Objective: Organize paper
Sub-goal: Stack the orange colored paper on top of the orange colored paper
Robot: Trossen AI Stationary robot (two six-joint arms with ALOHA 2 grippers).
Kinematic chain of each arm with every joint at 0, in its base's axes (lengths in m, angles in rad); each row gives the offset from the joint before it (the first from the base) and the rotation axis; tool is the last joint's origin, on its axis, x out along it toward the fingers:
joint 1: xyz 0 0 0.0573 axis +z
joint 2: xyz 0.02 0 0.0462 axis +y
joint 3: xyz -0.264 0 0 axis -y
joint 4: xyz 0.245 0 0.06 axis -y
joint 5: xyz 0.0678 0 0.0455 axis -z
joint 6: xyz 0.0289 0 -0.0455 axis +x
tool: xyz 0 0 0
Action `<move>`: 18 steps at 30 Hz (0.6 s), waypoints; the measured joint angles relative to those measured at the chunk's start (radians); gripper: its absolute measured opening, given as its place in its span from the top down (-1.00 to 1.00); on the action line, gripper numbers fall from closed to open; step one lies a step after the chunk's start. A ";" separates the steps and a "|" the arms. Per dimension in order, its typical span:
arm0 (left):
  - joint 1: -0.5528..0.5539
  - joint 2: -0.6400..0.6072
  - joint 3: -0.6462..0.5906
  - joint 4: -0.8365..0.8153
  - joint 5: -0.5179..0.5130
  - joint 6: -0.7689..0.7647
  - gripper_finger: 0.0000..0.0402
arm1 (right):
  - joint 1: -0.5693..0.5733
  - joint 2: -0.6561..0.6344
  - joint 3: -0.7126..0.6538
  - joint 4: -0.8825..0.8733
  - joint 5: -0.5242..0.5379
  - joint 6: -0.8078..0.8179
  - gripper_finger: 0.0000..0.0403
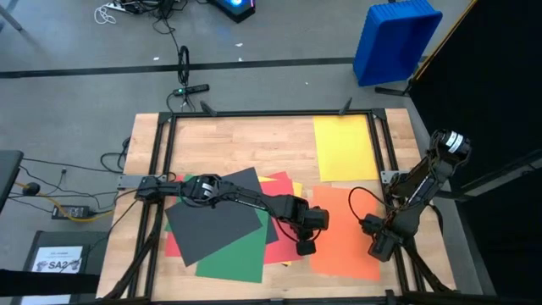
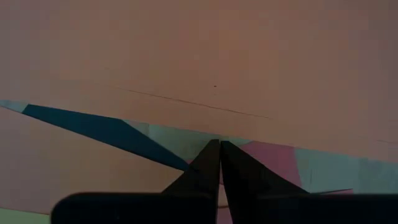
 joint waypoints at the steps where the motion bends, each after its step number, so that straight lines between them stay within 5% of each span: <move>1: 0.000 0.000 0.000 0.006 -0.001 0.000 1.00 | -0.004 0.000 0.000 0.001 0.002 -0.003 1.00; 18: 0.000 0.003 -0.002 0.032 0.014 -0.004 1.00 | -0.047 0.001 0.000 0.025 0.050 -0.023 1.00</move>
